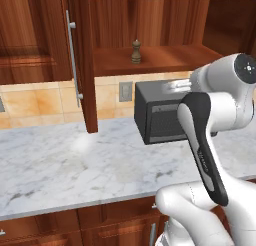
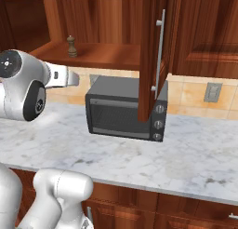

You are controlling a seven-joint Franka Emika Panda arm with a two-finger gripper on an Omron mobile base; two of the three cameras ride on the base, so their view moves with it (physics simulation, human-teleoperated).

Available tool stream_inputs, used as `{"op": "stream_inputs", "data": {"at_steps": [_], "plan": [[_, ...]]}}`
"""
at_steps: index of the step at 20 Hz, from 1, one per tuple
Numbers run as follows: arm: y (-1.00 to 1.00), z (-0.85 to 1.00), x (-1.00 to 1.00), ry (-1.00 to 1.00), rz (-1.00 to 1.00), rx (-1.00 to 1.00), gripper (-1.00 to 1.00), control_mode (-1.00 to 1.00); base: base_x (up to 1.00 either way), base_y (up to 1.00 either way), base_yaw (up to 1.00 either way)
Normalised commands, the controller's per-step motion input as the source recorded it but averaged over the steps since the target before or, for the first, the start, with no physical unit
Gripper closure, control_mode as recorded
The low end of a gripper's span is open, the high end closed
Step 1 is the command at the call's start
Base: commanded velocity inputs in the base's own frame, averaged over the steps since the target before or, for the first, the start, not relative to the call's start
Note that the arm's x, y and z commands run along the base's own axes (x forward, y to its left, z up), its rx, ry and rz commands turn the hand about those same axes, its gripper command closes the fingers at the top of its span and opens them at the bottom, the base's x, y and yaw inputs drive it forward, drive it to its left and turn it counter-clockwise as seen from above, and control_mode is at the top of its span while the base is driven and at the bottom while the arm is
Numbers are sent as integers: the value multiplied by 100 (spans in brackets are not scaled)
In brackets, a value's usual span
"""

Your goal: Retrieve the shaker from the cabinet and place it next the steak on a plate on the dining table.

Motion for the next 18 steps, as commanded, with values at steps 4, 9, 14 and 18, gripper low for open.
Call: {"op": "stream_inputs", "data": {"at_steps": [4, 9, 14, 18], "plan": [[26, 52, 0, -21, 0, -1, -100, -100, 0, 0, 0], [15, 32, 2, -21, 0, -4, -100, -100, 0, 0, 0], [9, 18, 15, -8, 0, -3, -100, -100, 0, 0, 0], [8, 15, 26, 0, 0, 0, -100, -100, 0, 0, 0]]}}
